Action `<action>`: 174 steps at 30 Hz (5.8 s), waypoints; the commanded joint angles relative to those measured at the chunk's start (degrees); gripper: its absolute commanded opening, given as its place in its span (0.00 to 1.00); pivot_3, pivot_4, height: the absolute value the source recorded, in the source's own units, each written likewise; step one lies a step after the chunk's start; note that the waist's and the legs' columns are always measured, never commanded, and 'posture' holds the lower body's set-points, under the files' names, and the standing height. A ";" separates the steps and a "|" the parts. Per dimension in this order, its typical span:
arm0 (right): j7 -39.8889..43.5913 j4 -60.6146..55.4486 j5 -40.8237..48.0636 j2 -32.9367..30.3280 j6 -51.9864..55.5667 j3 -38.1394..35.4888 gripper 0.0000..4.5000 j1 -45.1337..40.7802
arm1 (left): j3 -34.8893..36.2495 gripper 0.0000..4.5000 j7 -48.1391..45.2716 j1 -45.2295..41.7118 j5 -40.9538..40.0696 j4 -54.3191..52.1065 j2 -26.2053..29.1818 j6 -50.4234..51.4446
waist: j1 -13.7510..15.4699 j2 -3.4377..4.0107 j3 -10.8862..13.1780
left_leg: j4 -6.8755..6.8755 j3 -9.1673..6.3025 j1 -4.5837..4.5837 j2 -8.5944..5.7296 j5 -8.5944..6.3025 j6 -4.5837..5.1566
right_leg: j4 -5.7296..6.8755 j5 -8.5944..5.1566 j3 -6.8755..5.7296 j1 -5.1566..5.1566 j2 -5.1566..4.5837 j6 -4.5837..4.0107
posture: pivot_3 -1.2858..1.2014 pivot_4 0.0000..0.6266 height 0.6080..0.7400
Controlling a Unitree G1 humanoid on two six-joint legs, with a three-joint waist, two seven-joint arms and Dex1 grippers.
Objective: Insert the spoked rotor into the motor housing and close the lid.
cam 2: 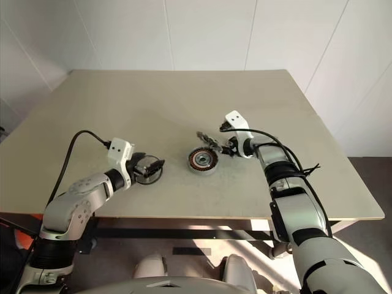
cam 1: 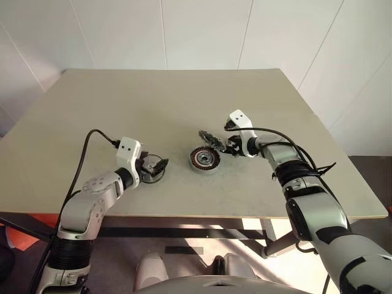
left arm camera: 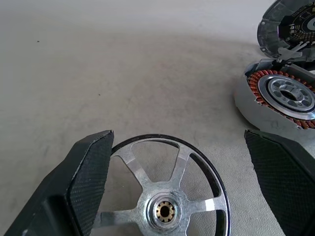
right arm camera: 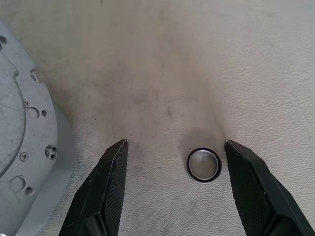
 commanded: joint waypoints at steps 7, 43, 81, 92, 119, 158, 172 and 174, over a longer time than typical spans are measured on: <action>-1.96 2.54 0.11 -0.38 -1.76 -0.25 0.59 -1.46 | 0.11 1.00 -0.02 -0.56 0.14 -1.57 0.28 -0.20 | 0.09 0.00 0.00 | 0.01 0.00 0.01 0.00 0.00 -0.01 | 0.00 0.00 0.00 0.01 -0.01 0.00 | 0.52 0.00 1.00; 1.05 -23.50 0.42 -3.42 1.98 2.40 0.13 -0.08 | 0.24 1.00 -1.05 -1.55 1.09 1.21 0.46 -1.84 | 0.18 0.19 0.12 | -0.11 0.00 -0.19 0.00 0.00 0.00 | -0.09 0.00 -0.02 -0.17 -0.01 0.01 | 0.52 0.00 1.00; 3.35 -52.32 8.09 -6.82 17.73 14.06 0.13 13.05 | 0.38 1.00 -2.20 -2.07 2.04 2.74 0.51 -2.76 | 0.32 0.19 0.12 | -0.32 0.00 0.00 -0.03 0.08 -0.14 | -0.14 -0.03 0.04 -0.08 0.00 0.05 | 0.52 0.00 1.00; 1.97 -44.81 5.94 -5.40 14.29 14.70 0.13 12.82 | 0.75 1.00 -1.80 -1.84 1.78 2.08 0.49 -2.54 | 0.31 0.19 0.12 | -0.36 0.00 0.01 -0.03 0.10 -0.18 | -0.14 -0.02 0.02 -0.08 0.00 0.05 | 0.52 0.00 1.00; 1.42 -45.73 5.92 -4.33 16.48 14.09 0.13 13.96 | 0.60 1.00 -1.39 -1.87 1.79 1.16 0.58 -1.71 | 0.30 0.19 0.12 | -0.36 0.00 0.02 -0.03 0.12 -0.21 | -0.12 -0.02 0.03 -0.08 0.00 0.04 | 0.52 0.00 1.00; 2.67 -48.08 6.14 -5.46 16.15 13.46 0.13 14.73 | 0.61 1.00 -2.26 -1.78 2.73 3.12 0.88 -3.07 | 0.33 0.18 0.12 | -0.45 0.00 0.04 -0.03 0.23 -0.40 | -0.13 -0.02 0.02 -0.08 0.02 0.04 | 0.52 0.00 1.00; 3.00 -47.35 6.15 -5.21 15.73 14.20 0.00 15.84 | 0.61 1.00 -2.21 -1.46 2.97 3.26 0.75 -3.41 | 0.32 0.18 0.11 | -0.45 0.00 0.04 -0.03 0.23 -0.40 | -0.13 -0.02 0.02 -0.08 0.02 0.04 | 0.52 0.00 1.00; 2.81 -46.32 5.91 -4.96 15.52 14.40 0.00 16.12 | 0.66 1.00 -2.23 -1.55 2.93 3.31 0.75 -3.38 | 0.33 0.18 0.11 | -0.45 0.00 0.04 -0.03 0.23 -0.40 | -0.13 -0.02 0.02 -0.08 0.02 0.04 | 0.52 0.00 1.00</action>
